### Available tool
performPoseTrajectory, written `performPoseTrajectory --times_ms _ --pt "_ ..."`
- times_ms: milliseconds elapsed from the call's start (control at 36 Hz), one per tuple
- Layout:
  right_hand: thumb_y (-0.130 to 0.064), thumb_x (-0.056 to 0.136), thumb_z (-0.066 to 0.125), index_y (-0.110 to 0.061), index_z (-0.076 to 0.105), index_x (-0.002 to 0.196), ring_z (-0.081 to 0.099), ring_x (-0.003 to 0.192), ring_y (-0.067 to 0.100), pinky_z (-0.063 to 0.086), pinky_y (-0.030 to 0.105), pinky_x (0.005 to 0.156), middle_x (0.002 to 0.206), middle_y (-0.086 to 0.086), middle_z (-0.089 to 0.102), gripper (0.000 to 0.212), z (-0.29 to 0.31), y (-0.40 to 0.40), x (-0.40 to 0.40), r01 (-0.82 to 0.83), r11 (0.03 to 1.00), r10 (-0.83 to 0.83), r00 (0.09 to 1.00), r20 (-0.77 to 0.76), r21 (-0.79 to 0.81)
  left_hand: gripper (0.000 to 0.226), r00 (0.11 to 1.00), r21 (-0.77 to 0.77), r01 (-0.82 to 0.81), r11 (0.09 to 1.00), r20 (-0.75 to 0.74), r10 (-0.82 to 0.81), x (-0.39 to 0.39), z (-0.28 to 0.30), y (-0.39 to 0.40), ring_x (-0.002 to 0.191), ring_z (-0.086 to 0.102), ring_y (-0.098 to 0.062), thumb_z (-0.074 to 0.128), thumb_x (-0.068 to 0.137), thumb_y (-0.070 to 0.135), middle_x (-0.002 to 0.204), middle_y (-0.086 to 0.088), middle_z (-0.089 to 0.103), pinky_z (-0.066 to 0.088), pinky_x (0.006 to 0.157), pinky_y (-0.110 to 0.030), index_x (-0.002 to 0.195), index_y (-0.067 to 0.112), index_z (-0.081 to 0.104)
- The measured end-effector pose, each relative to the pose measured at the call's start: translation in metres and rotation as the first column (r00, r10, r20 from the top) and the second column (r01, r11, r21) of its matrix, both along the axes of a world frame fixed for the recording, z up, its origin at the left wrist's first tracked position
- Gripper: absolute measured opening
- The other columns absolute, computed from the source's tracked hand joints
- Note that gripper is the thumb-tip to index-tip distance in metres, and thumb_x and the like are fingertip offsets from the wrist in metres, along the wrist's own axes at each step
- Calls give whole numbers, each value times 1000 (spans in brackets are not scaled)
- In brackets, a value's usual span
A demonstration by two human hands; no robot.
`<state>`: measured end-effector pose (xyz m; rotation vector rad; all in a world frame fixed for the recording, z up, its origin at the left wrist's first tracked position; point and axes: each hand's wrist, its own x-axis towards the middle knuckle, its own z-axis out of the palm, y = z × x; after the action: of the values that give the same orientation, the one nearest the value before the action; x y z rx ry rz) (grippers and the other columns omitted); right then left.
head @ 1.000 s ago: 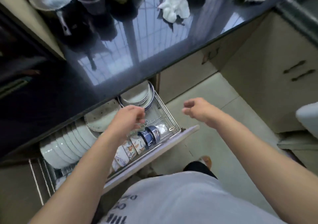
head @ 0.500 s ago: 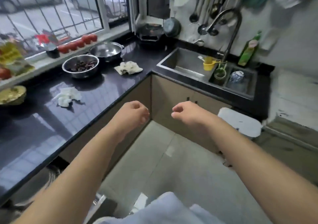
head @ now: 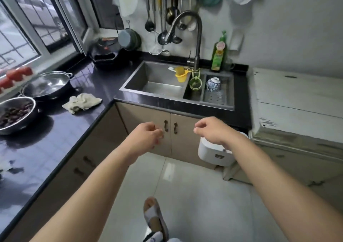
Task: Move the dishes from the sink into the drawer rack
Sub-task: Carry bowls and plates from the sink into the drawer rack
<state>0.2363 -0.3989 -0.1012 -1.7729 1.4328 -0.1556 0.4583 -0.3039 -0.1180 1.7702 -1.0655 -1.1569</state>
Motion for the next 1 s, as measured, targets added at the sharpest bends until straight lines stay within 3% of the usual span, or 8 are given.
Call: performPoseTrajectory --times_ms 83,194,361,500,583,778,861,1000 --pt "-28 98 64 -18 69 113 64 107 24 51 43 101 115 2 68 18 -2 -37 12 39 999 -39 999 13 -11 27 1000 2 15 1000 -11 -15 14 -7 -37 74 65 -18 66 92 25 83 2 73 43 68 -33 65 28 63" --pt "-29 100 63 -24 66 110 63 106 21 51 43 100 112 0 68 12 -8 -90 43 51 998 -51 998 24 -24 16 999 5 19 1000 40 -19 47 -14 -92 78 70 -16 62 96 21 89 1 75 51 72 -34 81 20 66" --pt "-28 99 61 5 63 118 53 78 20 47 36 78 90 17 69 38 -23 -163 80 154 988 -154 988 29 0 13 998 60 45 997 36 -47 92 -17 -177 83 70 -18 58 95 15 95 -5 75 51 77 -33 100 11 69" --pt "-27 99 62 -19 70 101 67 98 22 55 44 99 103 4 72 11 -39 -205 97 251 967 -254 966 49 51 10 995 65 98 993 3 -98 114 -13 -230 78 68 -16 57 95 14 85 0 70 49 76 -31 94 14 68" --pt "-27 98 64 -26 67 91 68 102 23 54 47 100 103 1 71 8 -49 -225 108 257 965 -260 964 61 52 9 994 68 108 992 -22 -107 124 -15 -250 77 68 -14 58 94 16 81 4 69 50 76 -31 92 16 67" --pt "-25 98 64 -21 69 102 65 103 24 54 45 99 106 1 70 8 -81 -296 128 269 960 -275 958 85 80 11 990 130 76 989 -129 -60 136 -34 -316 66 57 -15 59 96 8 78 -3 61 46 62 -23 87 14 62" --pt "-24 100 62 -17 69 118 62 100 18 51 35 93 114 1 68 21 -99 -331 128 274 958 -281 955 89 81 9 987 162 48 986 -161 -22 132 -41 -350 71 57 -17 61 98 11 82 -4 64 46 72 -32 90 13 65" --pt "-22 100 60 -15 69 116 65 101 19 52 34 89 114 3 70 20 -138 -387 129 293 951 -301 950 80 97 10 994 204 -4 979 -108 26 126 -52 -405 81 65 -19 61 99 17 91 -4 71 50 79 -36 96 12 70"
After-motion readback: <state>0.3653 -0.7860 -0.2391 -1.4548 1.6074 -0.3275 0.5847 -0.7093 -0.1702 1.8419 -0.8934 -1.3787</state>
